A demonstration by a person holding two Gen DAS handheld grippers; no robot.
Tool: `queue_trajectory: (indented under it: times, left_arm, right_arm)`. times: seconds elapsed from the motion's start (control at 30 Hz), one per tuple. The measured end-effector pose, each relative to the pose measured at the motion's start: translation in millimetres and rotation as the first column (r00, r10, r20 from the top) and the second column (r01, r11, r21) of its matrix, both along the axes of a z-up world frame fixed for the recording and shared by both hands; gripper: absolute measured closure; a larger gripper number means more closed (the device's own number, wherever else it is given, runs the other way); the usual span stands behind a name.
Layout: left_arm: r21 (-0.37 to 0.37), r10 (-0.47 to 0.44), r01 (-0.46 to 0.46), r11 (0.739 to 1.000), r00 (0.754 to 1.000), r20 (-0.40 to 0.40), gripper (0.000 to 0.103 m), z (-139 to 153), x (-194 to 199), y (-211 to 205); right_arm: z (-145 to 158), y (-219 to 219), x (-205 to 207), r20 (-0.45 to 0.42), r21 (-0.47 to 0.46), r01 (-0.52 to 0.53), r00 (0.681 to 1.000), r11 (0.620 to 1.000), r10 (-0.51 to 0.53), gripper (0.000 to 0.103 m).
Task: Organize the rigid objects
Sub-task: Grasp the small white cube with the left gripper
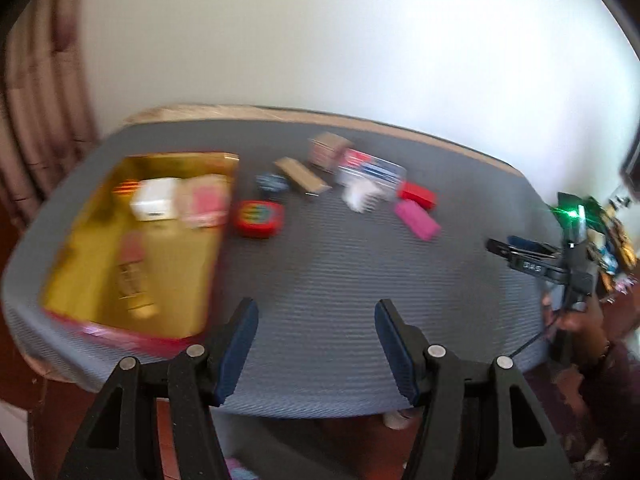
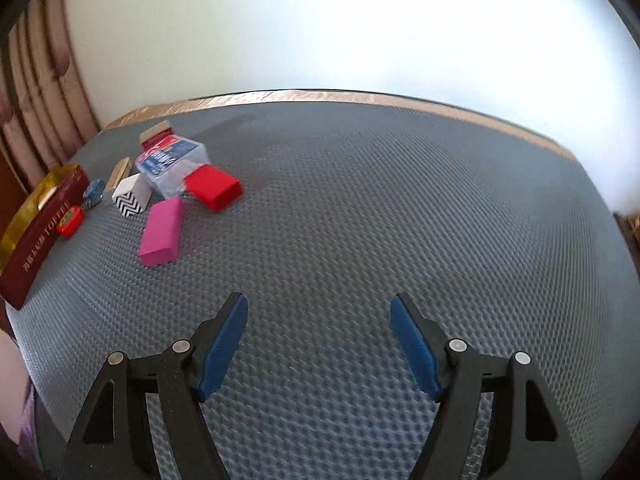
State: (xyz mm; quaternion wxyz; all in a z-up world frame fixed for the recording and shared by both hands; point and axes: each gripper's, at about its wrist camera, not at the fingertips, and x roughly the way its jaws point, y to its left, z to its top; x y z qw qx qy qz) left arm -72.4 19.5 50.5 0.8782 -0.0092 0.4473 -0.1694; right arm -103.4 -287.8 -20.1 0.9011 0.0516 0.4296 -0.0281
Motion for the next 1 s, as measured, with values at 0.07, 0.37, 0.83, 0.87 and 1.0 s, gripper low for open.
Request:
queue_trajectory:
  times: [0.07, 0.37, 0.83, 0.87, 1.0]
  left_arm:
    - [-0.007, -0.014, 0.014, 1.000, 0.999, -0.030, 0.041, -3.4, 16.4, -18.2]
    - [-0.050, -0.060, 0.054, 0.997, 0.988, -0.142, 0.041, -13.4, 108.8, -79.5]
    - [0.047, -0.026, 0.039, 0.998, 0.971, -0.239, 0.041, -61.0, 181.0, -119.3]
    - [0.046, -0.024, 0.036, 0.998, 0.970, -0.240, 0.041, -60.9, 180.9, -117.5]
    - [0.034, -0.031, 0.040, 0.999, 0.972, -0.231, 0.041, -66.8, 188.9, -120.2]
  right_arm:
    - [0.4, -9.1, -3.3, 0.013, 0.056, 0.010, 1.000, 0.998, -0.011, 0.027]
    - [2.1, -29.9, -13.2, 0.053, 0.225, 0.020, 0.998, 0.974, -0.033, 0.020]
    - [1.5, -28.6, -7.9, 0.052, 0.279, 0.002, 0.998, 0.960, -0.017, 0.017]
    - [1.2, -28.1, -7.5, 0.052, 0.279, 0.001, 0.999, 0.960, -0.016, 0.017]
    - [0.1, -26.1, -4.5, 0.051, 0.284, -0.004, 0.999, 0.959, -0.011, 0.015]
